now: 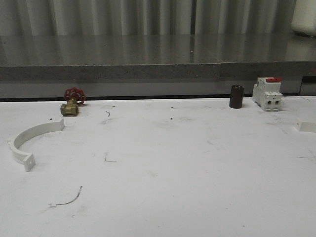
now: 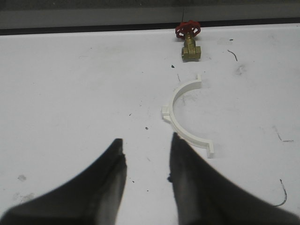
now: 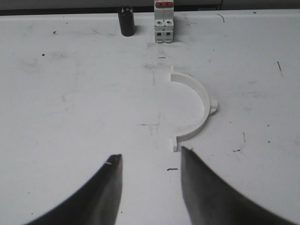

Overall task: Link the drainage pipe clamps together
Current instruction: 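Lower the left gripper and grasp the white half-ring clamp's end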

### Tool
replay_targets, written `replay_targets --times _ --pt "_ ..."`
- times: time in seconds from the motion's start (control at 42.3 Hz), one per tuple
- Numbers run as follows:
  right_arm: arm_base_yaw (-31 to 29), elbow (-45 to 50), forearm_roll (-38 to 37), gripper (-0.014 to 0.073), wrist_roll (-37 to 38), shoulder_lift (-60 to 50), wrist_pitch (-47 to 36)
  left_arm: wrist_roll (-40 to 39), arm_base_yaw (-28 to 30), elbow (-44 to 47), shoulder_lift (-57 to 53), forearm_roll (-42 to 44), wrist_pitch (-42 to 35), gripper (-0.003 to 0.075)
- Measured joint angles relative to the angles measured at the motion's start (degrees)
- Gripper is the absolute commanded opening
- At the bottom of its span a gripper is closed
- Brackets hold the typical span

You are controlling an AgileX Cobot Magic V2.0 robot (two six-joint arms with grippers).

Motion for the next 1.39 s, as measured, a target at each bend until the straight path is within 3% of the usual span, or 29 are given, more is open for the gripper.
replay_targets --times 0.047,0.284,0.591,1.394 --pt "0.0 0.0 0.0 0.0458 0.0 0.0 0.0 0.0 0.0 0.0 0.0 0.0 0.0 0.0475" --pt "0.0 0.0 0.0 0.0456 0.0 0.0 0.2 0.0 0.0 -2.5 4.4 -1.0 1.8 0.0472" --pt "0.0 0.0 0.0 0.0456 0.0 0.0 0.3 0.0 0.0 -11.4 20.8 -1.4 7.5 0.0472" --pt "0.0 0.0 0.0 0.0456 0.0 0.0 0.3 0.0 -4.3 -29.5 61.0 -2.5 6.8 0.0472"
